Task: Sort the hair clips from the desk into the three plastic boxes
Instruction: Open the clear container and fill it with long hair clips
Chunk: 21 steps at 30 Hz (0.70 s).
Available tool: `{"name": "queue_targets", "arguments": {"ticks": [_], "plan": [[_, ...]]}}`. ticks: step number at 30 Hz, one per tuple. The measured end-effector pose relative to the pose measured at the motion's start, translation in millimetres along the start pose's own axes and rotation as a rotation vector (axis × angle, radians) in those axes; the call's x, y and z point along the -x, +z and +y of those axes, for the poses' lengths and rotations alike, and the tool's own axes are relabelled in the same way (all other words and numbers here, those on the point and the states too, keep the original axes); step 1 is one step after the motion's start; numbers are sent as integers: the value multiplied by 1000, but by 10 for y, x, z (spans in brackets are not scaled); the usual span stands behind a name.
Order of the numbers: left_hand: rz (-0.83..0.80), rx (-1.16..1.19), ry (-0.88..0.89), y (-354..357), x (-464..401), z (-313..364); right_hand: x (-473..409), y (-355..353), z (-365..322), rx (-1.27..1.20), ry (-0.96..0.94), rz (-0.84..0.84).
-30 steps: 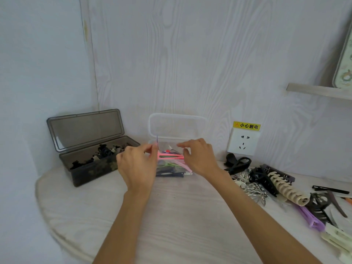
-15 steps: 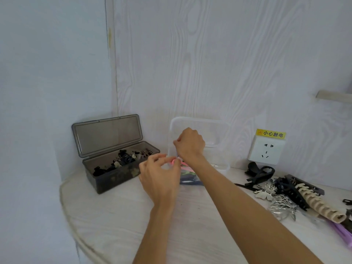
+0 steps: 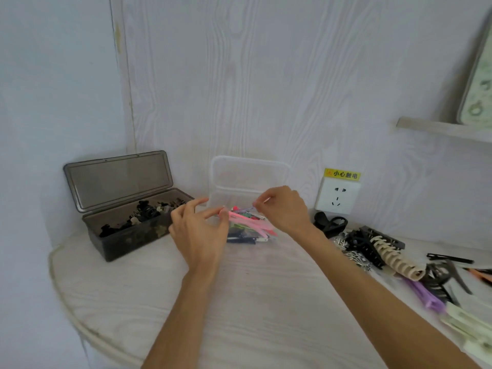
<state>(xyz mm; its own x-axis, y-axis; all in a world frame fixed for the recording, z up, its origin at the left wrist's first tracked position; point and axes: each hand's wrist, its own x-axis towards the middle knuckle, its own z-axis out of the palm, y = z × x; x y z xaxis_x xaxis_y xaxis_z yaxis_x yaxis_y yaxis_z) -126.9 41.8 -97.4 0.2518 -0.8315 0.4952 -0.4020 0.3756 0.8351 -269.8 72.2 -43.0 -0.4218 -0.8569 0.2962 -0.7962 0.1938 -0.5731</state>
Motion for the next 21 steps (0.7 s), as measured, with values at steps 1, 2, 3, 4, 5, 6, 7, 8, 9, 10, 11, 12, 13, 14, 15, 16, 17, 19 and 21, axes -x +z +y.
{"name": "queue_targets", "arguments": {"ticks": [1, 2, 3, 4, 5, 6, 7, 8, 9, 10, 11, 12, 13, 14, 15, 16, 17, 19, 21], "plan": [[7, -9, 16, -5, 1, -4, 16, -42, 22, 86, -44, -29], [2, -13, 20, -12, -8, -8, 25, -102, 47, 102, -69, -66], [-15, -22, 18, -8, -1, -1, 52, -201, 88, 86, -81, -92], [-29, -41, 27, -7, -5, -6, 69, -302, 136, 67, -93, -101], [-39, -79, 56, -1, 6, -2, 97, -417, 212, 58, -99, -106], [-36, -132, 107, -2, 15, 2, 119, -518, 309, 61, -99, -122], [-11, -180, 166, -8, 32, 16, 154, -616, 422, 71, -90, -148], [35, -198, 225, -25, 41, 49, 184, -689, 535, 88, -65, -174], [80, -184, 290, -31, 82, 118, 238, -764, 667, 120, -36, -188], [110, -152, 369, -53, 114, 191, 281, -784, 773, 152, -12, -193], [105, -110, 465, -42, 177, 279, 334, -794, 873, 175, 2, -190], [61, -72, 579, 10, 251, 383, 389, -801, 965, 183, 6, -180], [-23, -52, 695, 70, 329, 475, 438, -789, 1025, 178, 2, -171], [-146, -60, 790, 158, 421, 560, 475, -777, 1088, 183, -7, -163], [-290, -107, 844, 249, 516, 625, 501, -758, 1124, 224, -27, -159], [-436, -191, 857, 346, 622, 676, 522, -744, 1161, 306, -47, -167], [-554, -313, 850, 452, 708, 685, 535, -730, 1174, 415, -68, -182], [-718, -597, 843, 652, 840, 653, 552, -724, 1201, 617, -103, -205], [-769, -707, 812, 743, 880, 582, 558, -713, 1186, 732, -126, -223]]}}
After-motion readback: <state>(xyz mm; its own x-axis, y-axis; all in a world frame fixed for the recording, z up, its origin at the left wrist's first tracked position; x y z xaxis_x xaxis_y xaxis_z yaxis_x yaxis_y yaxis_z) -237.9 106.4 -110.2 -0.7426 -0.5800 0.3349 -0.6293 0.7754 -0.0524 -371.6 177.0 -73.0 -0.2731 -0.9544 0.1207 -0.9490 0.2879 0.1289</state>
